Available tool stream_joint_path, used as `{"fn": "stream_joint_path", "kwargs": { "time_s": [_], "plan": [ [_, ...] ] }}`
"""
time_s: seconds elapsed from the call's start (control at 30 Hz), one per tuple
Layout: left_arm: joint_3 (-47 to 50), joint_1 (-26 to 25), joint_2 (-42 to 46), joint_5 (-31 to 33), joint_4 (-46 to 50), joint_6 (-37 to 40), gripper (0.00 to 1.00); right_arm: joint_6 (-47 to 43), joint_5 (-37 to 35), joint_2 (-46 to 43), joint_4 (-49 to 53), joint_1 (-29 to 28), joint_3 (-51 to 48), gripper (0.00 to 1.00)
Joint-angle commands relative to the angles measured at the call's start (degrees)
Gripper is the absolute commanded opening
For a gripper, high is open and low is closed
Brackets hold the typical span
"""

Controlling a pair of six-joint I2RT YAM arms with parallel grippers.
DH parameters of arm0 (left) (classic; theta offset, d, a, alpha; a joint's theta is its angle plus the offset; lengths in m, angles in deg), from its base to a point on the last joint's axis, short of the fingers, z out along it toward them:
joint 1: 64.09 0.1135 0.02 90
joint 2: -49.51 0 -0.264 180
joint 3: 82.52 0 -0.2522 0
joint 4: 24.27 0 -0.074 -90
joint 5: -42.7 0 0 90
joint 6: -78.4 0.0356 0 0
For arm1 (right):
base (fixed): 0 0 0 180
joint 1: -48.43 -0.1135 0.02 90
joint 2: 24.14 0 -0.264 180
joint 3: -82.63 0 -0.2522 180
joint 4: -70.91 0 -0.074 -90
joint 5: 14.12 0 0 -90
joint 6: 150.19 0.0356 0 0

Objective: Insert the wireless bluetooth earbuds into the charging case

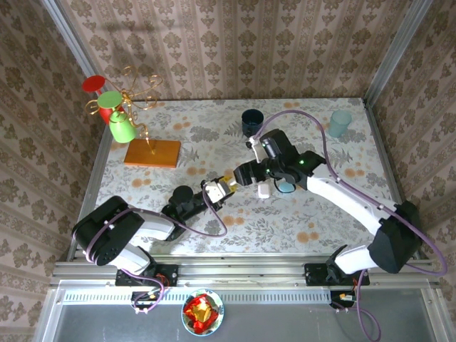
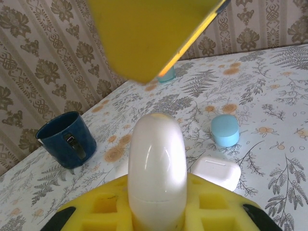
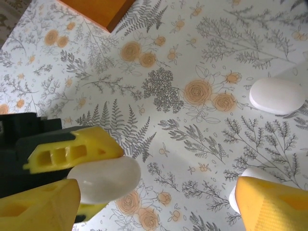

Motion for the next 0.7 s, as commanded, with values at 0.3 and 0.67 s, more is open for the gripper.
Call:
{"fn": "stream_joint_path", "kwargs": {
  "time_s": [0.3, 0.67],
  "plan": [
    [-0.35, 1.67, 4.26, -26.56, -0.43, -9.81, 0.00, -31.05, 9.26, -22.20, -0.73, -1.07, -10.13, 0.77],
    [-2.33, 1.78, 4.09, -32.61, -0.98, -12.29, 0.00, -51.25, 9.47, -21.28, -1.92, -6.51, -12.80, 0.55]
  ]
}}
